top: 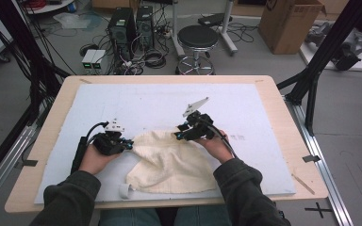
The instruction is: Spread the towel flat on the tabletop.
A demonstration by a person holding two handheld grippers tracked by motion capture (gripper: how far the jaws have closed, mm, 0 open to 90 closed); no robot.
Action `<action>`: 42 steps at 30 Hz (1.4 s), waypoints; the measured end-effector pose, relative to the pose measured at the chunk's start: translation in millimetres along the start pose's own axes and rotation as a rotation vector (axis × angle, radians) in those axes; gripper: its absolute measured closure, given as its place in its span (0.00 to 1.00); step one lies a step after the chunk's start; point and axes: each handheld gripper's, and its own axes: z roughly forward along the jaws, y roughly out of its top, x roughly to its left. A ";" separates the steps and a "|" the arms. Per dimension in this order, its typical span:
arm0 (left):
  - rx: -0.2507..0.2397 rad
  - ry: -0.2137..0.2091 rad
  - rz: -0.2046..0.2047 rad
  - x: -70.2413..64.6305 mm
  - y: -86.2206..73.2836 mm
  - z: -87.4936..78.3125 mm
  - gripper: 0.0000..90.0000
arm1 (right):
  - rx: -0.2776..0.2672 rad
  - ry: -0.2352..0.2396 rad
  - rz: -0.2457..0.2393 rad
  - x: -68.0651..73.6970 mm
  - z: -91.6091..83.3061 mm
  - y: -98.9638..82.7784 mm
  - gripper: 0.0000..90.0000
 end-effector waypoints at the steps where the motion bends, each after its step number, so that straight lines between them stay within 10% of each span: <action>1: -0.003 -0.002 -0.001 0.3 -0.8 0.0 0.96 | -0.037 0.001 0.022 -3.6 -10.8 -1.3 0.64; 5: -0.015 0.016 0.006 -2.0 -1.9 -0.9 0.96 | -0.041 -0.012 0.096 -13.7 -19.9 -10.2 0.64; 10: -0.039 0.031 0.000 -5.2 -7.8 -4.0 0.96 | 0.083 0.019 0.179 -16.8 3.1 -28.2 0.64; 17: -0.065 0.027 0.012 -5.3 -10.8 -11.2 0.96 | 0.121 0.043 0.174 -7.5 14.0 -37.3 0.88; 30: -0.092 -0.003 0.034 -14.9 -8.5 -10.6 0.96 | 0.035 -0.094 0.130 6.5 -56.4 -57.4 0.93; 34: -0.087 0.004 0.037 -16.7 -8.2 -8.6 0.95 | 0.103 -0.031 0.127 14.3 -51.1 -72.5 0.74; 42: -0.079 0.004 0.036 -15.2 -8.1 -6.9 0.95 | -0.042 -0.077 0.166 -5.4 -65.4 -74.7 0.68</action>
